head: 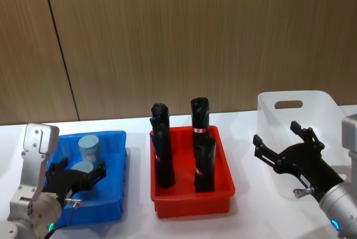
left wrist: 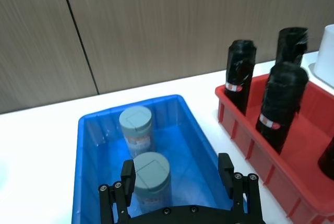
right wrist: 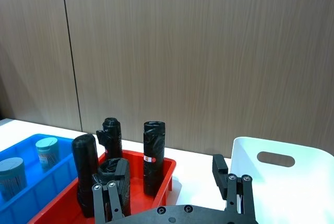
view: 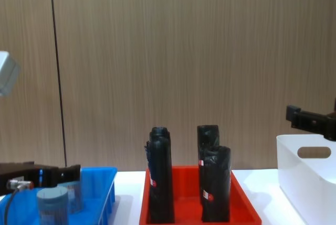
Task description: Pick the cotton swabs from the blue box and place them into the white box.
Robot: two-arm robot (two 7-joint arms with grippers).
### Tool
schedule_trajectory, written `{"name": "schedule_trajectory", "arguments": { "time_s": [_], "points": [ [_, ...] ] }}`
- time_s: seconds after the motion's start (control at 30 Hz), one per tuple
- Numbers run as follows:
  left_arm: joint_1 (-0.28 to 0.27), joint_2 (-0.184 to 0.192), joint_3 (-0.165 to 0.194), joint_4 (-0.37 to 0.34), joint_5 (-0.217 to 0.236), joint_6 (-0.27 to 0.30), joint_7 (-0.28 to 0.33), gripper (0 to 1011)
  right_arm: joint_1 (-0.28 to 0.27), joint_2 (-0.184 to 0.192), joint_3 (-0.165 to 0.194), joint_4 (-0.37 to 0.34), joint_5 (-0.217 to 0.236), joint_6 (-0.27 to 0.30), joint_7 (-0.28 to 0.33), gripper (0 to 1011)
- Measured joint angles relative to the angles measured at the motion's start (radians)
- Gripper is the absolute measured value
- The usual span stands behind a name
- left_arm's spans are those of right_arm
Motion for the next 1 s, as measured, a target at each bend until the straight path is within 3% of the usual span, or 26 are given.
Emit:
{"name": "schedule_trajectory", "arguments": {
  "time_s": [0.43, 1.0],
  "points": [
    [-0.064, -0.030, -0.014, 0.127, -0.024, 0.048, -0.039, 1004, 0.000, 0.000, 0.000, 0.000, 0.000, 0.000, 0.000, 1002],
    [-0.140, -0.062, -0.025, 0.248, -0.015, 0.078, -0.077, 1004, 0.000, 0.000, 0.000, 0.000, 0.000, 0.000, 0.000, 1002]
  ]
}}
